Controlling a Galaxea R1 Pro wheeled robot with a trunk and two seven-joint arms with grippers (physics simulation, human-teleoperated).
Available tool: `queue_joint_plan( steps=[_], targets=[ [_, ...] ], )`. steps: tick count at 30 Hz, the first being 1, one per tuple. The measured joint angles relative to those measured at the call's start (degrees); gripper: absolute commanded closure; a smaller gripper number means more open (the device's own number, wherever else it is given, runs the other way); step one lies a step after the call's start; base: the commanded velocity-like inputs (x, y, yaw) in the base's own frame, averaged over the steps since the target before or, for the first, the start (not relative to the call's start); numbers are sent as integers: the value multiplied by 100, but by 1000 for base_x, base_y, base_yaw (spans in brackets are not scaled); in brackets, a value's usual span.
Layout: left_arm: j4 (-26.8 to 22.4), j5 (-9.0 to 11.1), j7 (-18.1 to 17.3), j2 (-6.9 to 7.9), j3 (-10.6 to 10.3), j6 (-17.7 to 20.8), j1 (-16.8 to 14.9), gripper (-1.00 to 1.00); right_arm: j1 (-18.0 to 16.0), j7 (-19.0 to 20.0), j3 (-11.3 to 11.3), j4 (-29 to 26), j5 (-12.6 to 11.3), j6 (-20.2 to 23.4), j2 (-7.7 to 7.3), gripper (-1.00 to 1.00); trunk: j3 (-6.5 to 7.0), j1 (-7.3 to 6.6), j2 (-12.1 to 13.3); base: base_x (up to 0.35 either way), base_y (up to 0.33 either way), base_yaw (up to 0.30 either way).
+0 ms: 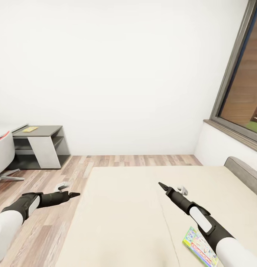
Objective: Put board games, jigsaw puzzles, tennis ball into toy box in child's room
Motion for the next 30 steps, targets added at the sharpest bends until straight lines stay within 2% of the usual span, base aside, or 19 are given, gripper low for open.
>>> queue_joint_plan(
  steps=[30],
  targets=[
    [0,4,-3,1,0,2,0,-100,1,-7,10,0,7,-2,17,-100,0,0,0,0,-261,0]
  ],
)
